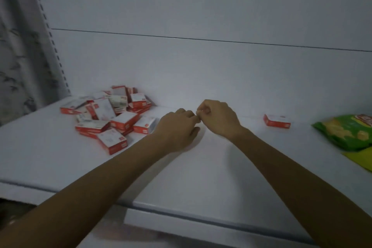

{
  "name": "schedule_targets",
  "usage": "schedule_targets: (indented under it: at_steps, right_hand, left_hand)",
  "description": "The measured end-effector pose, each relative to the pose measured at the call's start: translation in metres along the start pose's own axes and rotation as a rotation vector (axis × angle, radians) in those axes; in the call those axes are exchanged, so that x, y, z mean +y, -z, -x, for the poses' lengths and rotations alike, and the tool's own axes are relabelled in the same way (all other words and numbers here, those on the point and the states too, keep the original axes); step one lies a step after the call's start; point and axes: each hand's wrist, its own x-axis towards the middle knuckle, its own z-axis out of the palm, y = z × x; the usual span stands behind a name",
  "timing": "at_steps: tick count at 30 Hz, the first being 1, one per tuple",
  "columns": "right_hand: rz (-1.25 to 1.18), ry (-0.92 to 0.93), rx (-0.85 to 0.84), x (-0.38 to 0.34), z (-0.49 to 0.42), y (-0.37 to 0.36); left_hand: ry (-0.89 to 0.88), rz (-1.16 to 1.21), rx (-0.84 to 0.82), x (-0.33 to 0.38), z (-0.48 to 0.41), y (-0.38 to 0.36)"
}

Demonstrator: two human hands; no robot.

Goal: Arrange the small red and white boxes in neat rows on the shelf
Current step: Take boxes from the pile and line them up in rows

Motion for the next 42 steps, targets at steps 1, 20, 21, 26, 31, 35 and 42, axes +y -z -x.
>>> schedule_targets:
  at_steps: [1,20,21,26,31,35,42]
  right_hand:
    - [-0.007,0.029,-0.014,-0.019,-0.003,-0.013]
    - [-0.251,0.040,-0.074,-0.082,0.019,-0.086]
    - [-0.253,0.031,-0.024,-0.079,0.025,-0.086]
    - [-0.138,0.070,-0.115,-0.081,0.030,-0.085]
    - [-0.136,0.056,-0.103,-0.079,0.031,-0.088]
    - [-0.225,0.062,0.005,-0.079,0.034,-0.086]
    - [-0.201,0.249,0.054,-0.087,0.030,-0.051]
  left_hand:
    - [0.011,-0.016,-0.010,-0.018,0.013,0.001]
    - [-0.019,0.217,0.202,-0.131,0.095,-0.007]
    - [-0.022,0.224,0.202,-0.131,0.095,-0.008]
    - [0.057,0.378,0.234,-0.127,0.099,0.000]
    - [0.112,0.519,0.321,-0.128,0.100,0.005]
    - [0.040,0.487,0.336,-0.125,0.100,0.004]
    - [-0.004,0.569,0.330,-0.120,0.090,0.024]
